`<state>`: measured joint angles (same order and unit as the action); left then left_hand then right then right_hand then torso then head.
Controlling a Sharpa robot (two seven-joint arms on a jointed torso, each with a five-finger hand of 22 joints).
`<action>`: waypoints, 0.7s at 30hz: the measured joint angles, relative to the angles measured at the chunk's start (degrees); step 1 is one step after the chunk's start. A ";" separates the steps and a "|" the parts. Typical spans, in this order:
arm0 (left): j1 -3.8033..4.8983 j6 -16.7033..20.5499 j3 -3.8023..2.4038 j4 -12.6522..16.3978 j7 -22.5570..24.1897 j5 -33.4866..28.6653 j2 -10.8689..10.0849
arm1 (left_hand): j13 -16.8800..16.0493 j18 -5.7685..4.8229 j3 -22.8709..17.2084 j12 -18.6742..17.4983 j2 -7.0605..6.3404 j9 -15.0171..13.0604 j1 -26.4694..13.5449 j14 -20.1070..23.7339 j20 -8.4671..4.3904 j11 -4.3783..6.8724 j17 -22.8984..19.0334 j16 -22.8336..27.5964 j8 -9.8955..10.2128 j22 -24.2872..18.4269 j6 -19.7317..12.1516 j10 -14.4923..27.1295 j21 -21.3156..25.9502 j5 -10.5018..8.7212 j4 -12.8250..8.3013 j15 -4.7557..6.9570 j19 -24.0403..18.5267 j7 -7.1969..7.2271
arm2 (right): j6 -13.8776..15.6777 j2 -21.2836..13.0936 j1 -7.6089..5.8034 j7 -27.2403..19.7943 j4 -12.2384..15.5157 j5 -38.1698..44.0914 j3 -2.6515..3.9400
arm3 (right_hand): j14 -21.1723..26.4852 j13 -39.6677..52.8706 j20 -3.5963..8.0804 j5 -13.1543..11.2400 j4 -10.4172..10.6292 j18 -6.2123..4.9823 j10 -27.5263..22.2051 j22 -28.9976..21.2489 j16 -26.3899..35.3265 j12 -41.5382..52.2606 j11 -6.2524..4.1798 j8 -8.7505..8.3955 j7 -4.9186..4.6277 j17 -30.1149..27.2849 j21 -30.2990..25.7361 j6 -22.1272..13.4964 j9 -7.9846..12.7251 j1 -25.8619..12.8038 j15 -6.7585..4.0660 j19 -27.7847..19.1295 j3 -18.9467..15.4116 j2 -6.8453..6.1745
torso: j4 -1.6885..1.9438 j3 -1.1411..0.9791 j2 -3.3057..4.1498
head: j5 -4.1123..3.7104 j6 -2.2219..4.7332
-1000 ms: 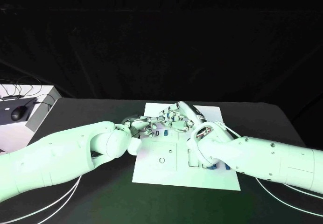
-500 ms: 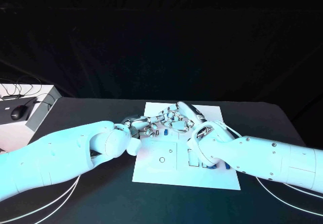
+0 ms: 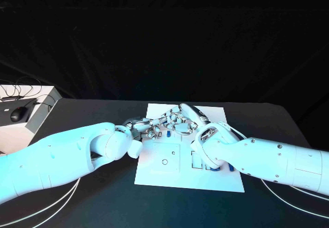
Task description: Assemble the parts on the task board
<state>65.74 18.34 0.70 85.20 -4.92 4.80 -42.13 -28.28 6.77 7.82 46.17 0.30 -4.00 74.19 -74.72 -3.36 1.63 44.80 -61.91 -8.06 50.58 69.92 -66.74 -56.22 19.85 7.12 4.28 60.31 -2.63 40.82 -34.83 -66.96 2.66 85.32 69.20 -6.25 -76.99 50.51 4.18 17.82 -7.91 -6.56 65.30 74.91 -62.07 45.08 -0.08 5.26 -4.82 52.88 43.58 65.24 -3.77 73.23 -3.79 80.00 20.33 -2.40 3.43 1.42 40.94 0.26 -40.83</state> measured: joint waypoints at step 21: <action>-0.06 -4.50 -0.02 -1.20 -2.26 4.52 -0.87 | 0.68 0.75 2.10 2.89 -4.18 -5.39 -2.45 1.12 0.63 -1.53 -0.77 -0.81 -5.15 0.14 -6.26 4.60 0.20 0.00 3.91 -0.72 -0.22 -1.16 | -1.57 -1.06 -0.03 -0.77 0.51 -0.46 0.03 | 0.01 0.17 0.00 -0.08 0.00 0.00 0.04 0.03 0.00 -0.28 0.04 -0.01 -0.08 0.20 0.00 -0.09 -0.01 -0.29 0.00 -0.40 0.00 -0.31 | 0.02 -0.02 0.03 | -0.08 -0.41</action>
<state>65.68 13.84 0.68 84.01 -7.18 9.32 -43.00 -27.59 7.52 9.92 49.06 -3.89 -9.39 71.74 -73.60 -2.73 0.10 44.02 -62.72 -13.22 50.72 63.66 -62.14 -56.02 19.85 11.03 3.56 60.09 -3.80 39.26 -35.88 -66.98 1.89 85.83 68.74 -6.22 -76.98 50.68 4.18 17.74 -7.92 -6.57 65.34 74.95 -62.07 44.80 -0.04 5.25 -4.91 53.07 43.58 65.15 -3.79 72.94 -3.79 79.59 20.33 -2.71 3.46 1.40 40.96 0.18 -41.24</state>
